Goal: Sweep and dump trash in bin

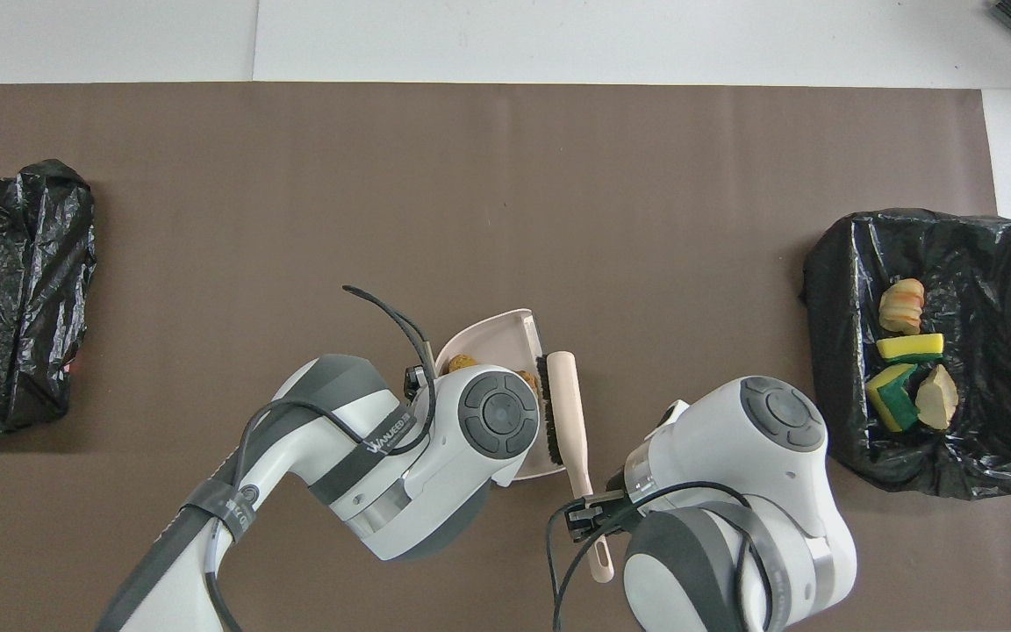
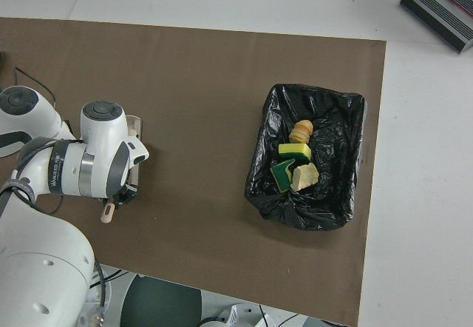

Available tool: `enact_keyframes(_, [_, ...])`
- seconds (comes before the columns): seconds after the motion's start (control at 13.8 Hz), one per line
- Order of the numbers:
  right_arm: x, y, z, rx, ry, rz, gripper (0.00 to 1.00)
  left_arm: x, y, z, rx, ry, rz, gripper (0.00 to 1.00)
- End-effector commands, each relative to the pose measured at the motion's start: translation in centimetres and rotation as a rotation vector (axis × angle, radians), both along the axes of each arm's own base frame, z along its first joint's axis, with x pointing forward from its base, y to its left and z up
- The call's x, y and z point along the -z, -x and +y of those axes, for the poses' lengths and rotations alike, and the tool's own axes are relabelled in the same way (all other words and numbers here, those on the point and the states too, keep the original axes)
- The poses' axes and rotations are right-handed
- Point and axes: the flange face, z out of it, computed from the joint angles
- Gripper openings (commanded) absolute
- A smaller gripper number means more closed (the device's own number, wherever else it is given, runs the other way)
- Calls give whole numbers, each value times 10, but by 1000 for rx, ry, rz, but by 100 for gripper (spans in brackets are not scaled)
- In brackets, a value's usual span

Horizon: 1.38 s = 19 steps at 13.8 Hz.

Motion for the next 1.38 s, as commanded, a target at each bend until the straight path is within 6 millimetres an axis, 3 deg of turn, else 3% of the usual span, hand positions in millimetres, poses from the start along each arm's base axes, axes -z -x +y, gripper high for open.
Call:
enact_keyframes(0.0, [-44, -3, -13, 24, 144, 10, 0, -6, -12, 22, 77, 30, -3, 0])
enact_keyframes(0.22, [-63, 29, 9, 67, 358, 35, 0, -33, -32, 49, 104, 64, -7, 0])
enact_keyframes(0.36, [-64, 44, 12, 88, 383, 41, 0, -58, -47, 77, 135, 78, -17, 0])
enact_keyframes(0.58, [-62, 66, 36, 97, 371, 16, 0, -108, -67, 146, 175, 83, -18, 0])
enact_keyframes(0.73, [-49, 83, 55, 59, 370, -6, 0, -136, -80, 214, 155, 76, 2, 0])
enact_keyframes(0.87, [-36, 90, 67, 83, 361, -44, 0, -153, -91, 269, 207, 79, 9, 0])
enact_keyframes(1.09, [-18, 77, 76, 109, 338, -73, 0, -177, -108, 367, 45, 77, -21, 0])
enact_keyframes(1.23, [2, 66, 83, 122, 337, -69, 0, -193, -118, 422, 75, 74, -32, 0])
enact_keyframes(1.31, [6, 72, 91, 118, 342, -69, 0, -197, -124, 456, 83, 68, -39, 0])
